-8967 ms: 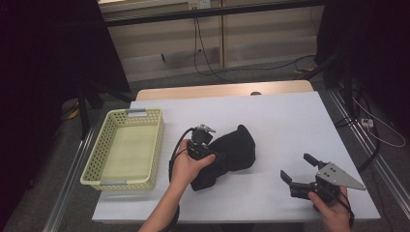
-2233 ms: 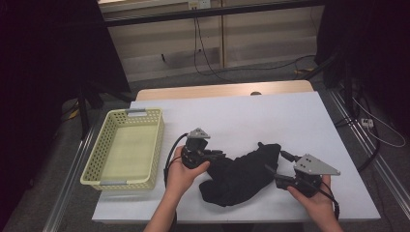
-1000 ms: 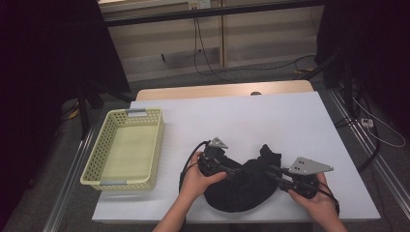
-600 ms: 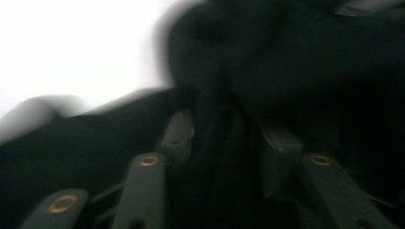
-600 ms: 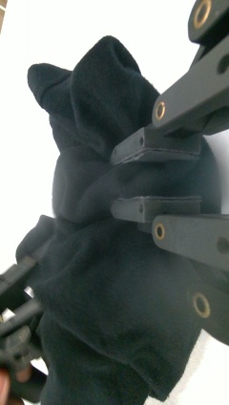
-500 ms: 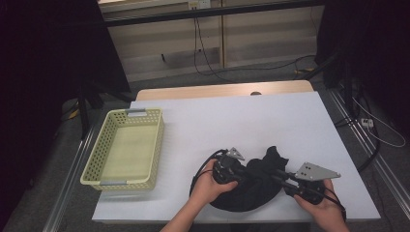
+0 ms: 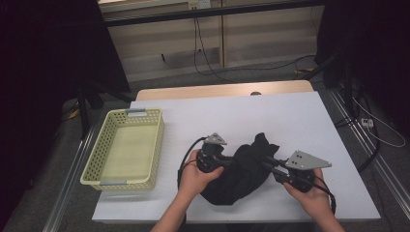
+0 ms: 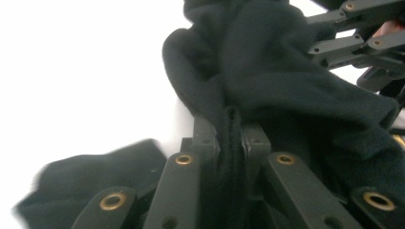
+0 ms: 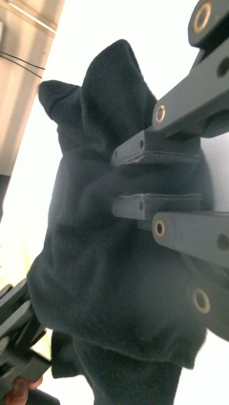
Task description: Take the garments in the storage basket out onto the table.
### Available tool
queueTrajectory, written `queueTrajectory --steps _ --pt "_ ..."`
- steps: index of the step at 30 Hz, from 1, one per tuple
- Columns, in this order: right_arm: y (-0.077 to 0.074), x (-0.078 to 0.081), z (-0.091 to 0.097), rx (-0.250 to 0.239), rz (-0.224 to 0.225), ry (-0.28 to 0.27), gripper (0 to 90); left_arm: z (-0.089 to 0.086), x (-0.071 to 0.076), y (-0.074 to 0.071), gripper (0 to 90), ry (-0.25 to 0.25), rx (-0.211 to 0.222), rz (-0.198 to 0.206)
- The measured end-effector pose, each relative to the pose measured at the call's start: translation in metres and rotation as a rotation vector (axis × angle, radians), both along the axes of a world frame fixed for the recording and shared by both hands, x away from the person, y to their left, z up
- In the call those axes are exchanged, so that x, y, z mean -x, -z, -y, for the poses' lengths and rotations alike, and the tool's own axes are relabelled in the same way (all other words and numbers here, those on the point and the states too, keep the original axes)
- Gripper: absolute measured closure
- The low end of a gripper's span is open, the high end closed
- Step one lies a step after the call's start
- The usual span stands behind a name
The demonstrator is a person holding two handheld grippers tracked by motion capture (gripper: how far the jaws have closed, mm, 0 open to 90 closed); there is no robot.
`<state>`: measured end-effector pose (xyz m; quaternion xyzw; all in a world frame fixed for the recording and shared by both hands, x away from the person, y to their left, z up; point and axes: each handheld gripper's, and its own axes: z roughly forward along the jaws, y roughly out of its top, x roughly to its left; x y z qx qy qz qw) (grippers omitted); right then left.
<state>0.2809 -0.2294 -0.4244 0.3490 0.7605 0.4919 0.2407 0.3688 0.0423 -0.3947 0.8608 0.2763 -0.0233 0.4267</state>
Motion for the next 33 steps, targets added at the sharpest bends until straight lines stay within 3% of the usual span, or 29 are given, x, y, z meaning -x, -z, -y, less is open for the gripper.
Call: queueTrajectory --steps 5,9,13,21,23,25,27,33 --pt "-0.005 -0.014 0.001 0.013 0.015 0.008 77.4 -0.031 -0.012 -0.009 80.7 -0.105 0.030 0.023" --pt "0.008 -0.019 0.009 0.016 -0.030 0.040 79.0 -0.045 -0.018 -0.007 80.8 -0.157 0.027 0.021" --pt "0.017 -0.023 0.012 0.048 -0.072 0.036 83.0 -0.052 -0.021 -0.005 80.6 -0.175 0.024 0.002" --pt "0.012 -0.025 0.023 -0.002 -0.074 0.085 83.6 -0.055 -0.023 0.000 80.5 -0.198 0.022 0.004" --pt "0.011 -0.026 0.027 -0.011 -0.078 0.113 83.0 -0.056 -0.024 0.002 80.4 -0.201 -0.004 0.006" --pt "0.011 -0.027 0.033 -0.019 -0.086 0.152 79.2 -0.057 -0.026 0.006 80.4 -0.226 -0.019 0.007" --pt "0.011 -0.027 0.037 -0.025 -0.090 0.144 69.5 -0.059 -0.029 0.012 80.3 -0.235 -0.027 -0.007" --pt "0.001 -0.019 0.029 0.003 -0.069 0.125 53.2 -0.060 -0.033 0.020 80.0 -0.241 -0.049 -0.029"
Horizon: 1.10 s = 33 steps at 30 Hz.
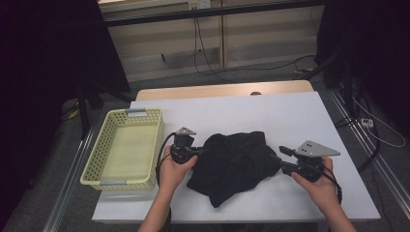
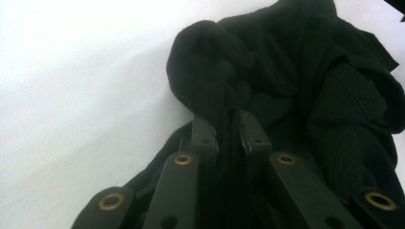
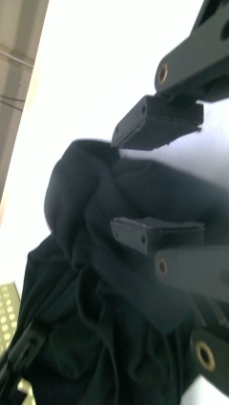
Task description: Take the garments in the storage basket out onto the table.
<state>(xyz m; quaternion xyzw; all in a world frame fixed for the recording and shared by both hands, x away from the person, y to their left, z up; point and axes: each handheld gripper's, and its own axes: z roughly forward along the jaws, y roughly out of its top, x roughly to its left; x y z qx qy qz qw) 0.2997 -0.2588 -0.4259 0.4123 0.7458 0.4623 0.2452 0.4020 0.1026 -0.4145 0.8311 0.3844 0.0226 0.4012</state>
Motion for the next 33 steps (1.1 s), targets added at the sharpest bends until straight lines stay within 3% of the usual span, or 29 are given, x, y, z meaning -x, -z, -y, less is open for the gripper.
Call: queueTrajectory --steps 4,9,12,14,15,17,18,20,26,33 --pt "-0.002 0.002 -0.016 0.005 -0.004 -0.039 37.4 -0.001 0.001 -0.001 79.9 0.009 -0.003 -0.004" --pt "0.010 0.002 -0.041 0.036 -0.040 -0.130 30.9 0.001 0.003 0.000 79.7 0.011 -0.005 0.003" --pt "0.018 0.004 -0.054 0.024 -0.083 -0.199 27.9 0.001 0.003 0.000 79.3 0.020 -0.014 0.006" --pt "0.023 0.005 -0.060 0.059 -0.087 -0.203 28.9 0.004 0.005 0.000 79.2 0.029 -0.030 0.009" --pt "0.025 0.005 -0.062 0.091 -0.090 -0.202 32.3 0.005 0.005 0.000 79.1 0.034 -0.024 0.010" --pt "0.028 0.004 -0.063 0.140 -0.090 -0.150 50.8 0.006 0.005 0.000 79.1 0.035 -0.020 0.009" --pt "0.029 0.003 -0.061 0.130 -0.098 -0.129 54.0 0.006 0.005 0.001 79.1 0.032 -0.018 0.007" --pt "0.027 0.001 -0.052 0.094 -0.101 -0.101 78.7 0.004 0.005 0.001 79.1 0.028 -0.018 0.005" --pt "0.007 0.001 -0.016 -0.009 -0.033 -0.007 83.3 0.004 0.004 0.002 79.1 0.030 -0.018 0.000" --pt "-0.002 0.001 0.006 -0.061 0.000 0.034 83.9 0.005 0.005 0.001 79.1 0.038 -0.019 0.000"
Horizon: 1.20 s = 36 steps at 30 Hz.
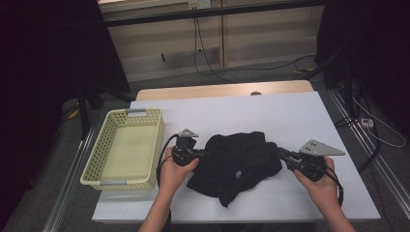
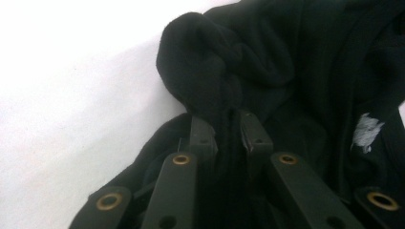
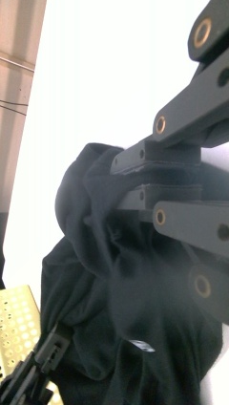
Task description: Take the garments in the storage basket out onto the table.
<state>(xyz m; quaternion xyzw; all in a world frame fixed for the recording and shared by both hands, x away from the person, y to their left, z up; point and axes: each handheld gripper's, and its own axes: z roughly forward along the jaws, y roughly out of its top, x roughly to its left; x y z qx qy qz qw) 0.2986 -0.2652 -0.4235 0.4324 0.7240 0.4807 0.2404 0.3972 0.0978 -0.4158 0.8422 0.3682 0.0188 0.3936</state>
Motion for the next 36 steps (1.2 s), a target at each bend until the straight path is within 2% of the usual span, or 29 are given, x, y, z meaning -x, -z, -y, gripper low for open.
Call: queueTrajectory --steps 6,13,16,17,19,22,24,28,31,36 --pt "0.001 0.001 0.005 -0.010 -0.001 0.005 83.9 0.000 -0.001 0.000 79.1 -0.001 0.003 -0.001" --pt "0.006 0.001 -0.006 0.007 -0.024 -0.039 80.4 0.001 -0.001 0.002 79.0 0.007 0.002 -0.013" --pt "0.006 0.003 -0.018 0.038 -0.031 -0.075 70.2 0.001 -0.002 0.002 78.9 0.011 0.000 -0.015" --pt "0.007 0.004 -0.023 0.038 -0.036 -0.091 65.1 0.001 -0.002 0.001 78.9 0.012 0.002 -0.015" --pt "0.008 0.005 -0.033 0.052 -0.042 -0.102 47.0 0.002 -0.002 0.001 78.8 0.010 0.003 -0.013" --pt "0.010 0.008 -0.048 0.084 -0.051 -0.140 33.7 0.004 -0.002 0.002 78.7 0.016 0.004 -0.014" --pt "0.010 0.009 -0.058 0.099 -0.059 -0.137 25.5 0.005 -0.002 0.002 78.7 0.015 0.004 -0.015" --pt "0.009 0.013 -0.073 0.105 -0.056 -0.158 18.4 0.005 -0.001 0.002 78.5 0.018 0.005 -0.017" --pt "0.012 0.017 -0.086 0.125 -0.067 -0.214 17.8 0.006 -0.001 0.002 78.4 0.019 0.006 -0.018" --pt "0.022 0.020 -0.107 0.166 -0.091 -0.278 14.8 0.006 -0.001 0.001 78.3 0.025 0.003 -0.019"
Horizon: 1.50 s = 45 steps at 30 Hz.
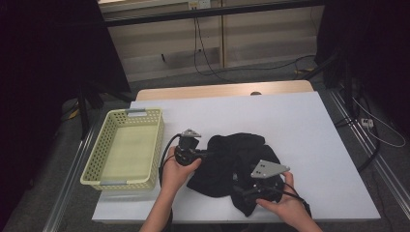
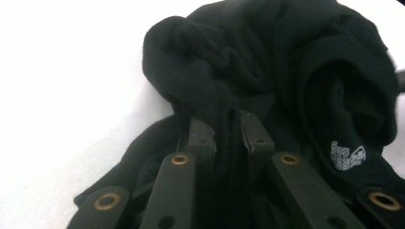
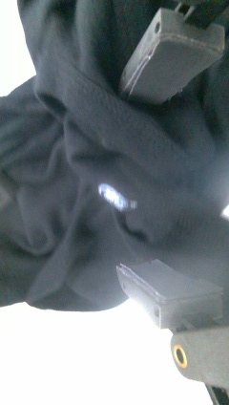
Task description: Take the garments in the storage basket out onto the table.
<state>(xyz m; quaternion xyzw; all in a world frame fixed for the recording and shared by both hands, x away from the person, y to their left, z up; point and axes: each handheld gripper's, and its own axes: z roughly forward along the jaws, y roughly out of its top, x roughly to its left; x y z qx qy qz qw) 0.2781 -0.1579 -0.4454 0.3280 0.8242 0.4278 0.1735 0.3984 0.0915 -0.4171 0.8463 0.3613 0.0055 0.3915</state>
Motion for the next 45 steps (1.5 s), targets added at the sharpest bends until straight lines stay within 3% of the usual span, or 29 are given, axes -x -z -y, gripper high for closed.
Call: queueTrajectory --steps 6,9,10,15,17,22,27,29,35,37,42,44,45 --pt "0.009 0.001 -0.017 0.053 -0.020 -0.029 10.7 0.000 0.000 0.000 78.1 -0.002 -0.001 0.001" --pt "0.014 0.000 -0.021 0.112 -0.007 -0.021 17.3 0.001 0.000 0.000 78.1 -0.002 -0.001 0.002" --pt "0.014 0.000 -0.020 0.109 -0.008 -0.015 19.1 0.000 0.000 0.000 78.1 -0.002 0.000 0.002" --pt "0.010 -0.006 -0.004 0.106 0.013 0.019 68.2 -0.001 0.000 -0.001 78.1 -0.004 0.006 0.004" --pt "0.007 -0.010 0.007 0.065 0.001 0.021 75.8 -0.003 0.000 -0.002 78.2 -0.005 0.008 0.002" --pt "-0.017 -0.019 0.053 0.021 0.072 0.168 77.9 -0.011 -0.002 -0.005 78.3 -0.020 0.024 0.002" --pt "-0.028 -0.034 0.091 -0.025 0.079 0.265 77.9 -0.011 -0.003 -0.005 78.3 -0.026 0.040 0.001" --pt "-0.030 -0.042 0.098 -0.035 0.081 0.282 78.0 -0.010 -0.003 -0.008 78.3 -0.022 0.051 0.009" --pt "-0.050 -0.066 0.104 0.019 0.144 0.326 78.3 -0.012 -0.003 -0.016 78.5 -0.028 0.080 0.032" --pt "-0.058 -0.075 0.107 0.004 0.153 0.328 78.4 -0.015 -0.003 -0.020 78.5 -0.021 0.092 0.031" --pt "-0.078 -0.095 0.113 0.008 0.226 0.369 78.5 -0.024 -0.002 -0.033 78.5 -0.056 0.099 0.084" --pt "-0.079 -0.105 0.115 0.006 0.226 0.358 76.5 -0.024 -0.002 -0.031 78.4 -0.058 0.079 0.081" --pt "-0.077 -0.109 0.115 0.003 0.200 0.354 72.3 -0.024 -0.002 -0.029 78.2 -0.053 0.075 0.070"
